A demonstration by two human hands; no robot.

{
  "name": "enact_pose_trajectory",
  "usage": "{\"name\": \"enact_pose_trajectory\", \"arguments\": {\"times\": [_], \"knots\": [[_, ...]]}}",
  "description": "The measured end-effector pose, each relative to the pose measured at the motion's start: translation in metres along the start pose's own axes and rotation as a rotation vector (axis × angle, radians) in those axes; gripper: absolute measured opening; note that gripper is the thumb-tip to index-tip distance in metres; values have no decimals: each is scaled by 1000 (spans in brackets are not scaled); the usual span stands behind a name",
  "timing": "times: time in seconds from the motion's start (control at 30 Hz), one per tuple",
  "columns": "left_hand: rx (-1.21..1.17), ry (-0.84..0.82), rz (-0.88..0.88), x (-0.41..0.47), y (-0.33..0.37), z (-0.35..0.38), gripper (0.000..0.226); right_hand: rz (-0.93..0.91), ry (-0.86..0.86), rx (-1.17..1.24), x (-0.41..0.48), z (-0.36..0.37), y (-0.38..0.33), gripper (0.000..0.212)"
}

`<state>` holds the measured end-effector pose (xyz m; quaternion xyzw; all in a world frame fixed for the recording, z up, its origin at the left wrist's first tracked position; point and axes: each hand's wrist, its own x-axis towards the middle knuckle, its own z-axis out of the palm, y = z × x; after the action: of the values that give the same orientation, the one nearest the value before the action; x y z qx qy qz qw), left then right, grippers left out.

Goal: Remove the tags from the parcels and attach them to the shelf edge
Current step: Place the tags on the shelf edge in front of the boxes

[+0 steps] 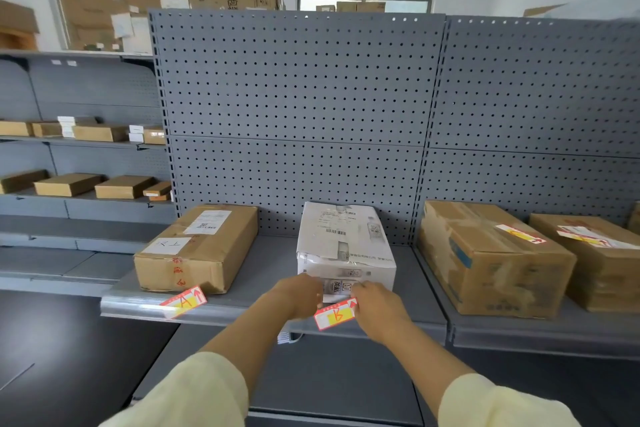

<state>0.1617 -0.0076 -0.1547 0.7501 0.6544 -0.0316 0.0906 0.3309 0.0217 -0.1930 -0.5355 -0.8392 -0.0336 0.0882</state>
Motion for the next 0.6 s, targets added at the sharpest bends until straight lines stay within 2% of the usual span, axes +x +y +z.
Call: {"name": "enact_pose_trajectory", "arguments": {"times": [0.13, 0.27, 0.33, 0.6], "knots": [[43, 31, 65, 13, 20, -25, 36, 4, 26, 1, -3, -15, 12, 29], [58, 244, 59, 29, 54, -66, 38, 27, 78, -21, 4, -48, 37, 32], [39, 297, 65, 38, 72, -78, 39, 30, 116, -26, 2, -64, 52, 31], [90, 279, 192, 70, 141, -80, 33, 168, 224, -16, -29, -100, 127, 23]]}}
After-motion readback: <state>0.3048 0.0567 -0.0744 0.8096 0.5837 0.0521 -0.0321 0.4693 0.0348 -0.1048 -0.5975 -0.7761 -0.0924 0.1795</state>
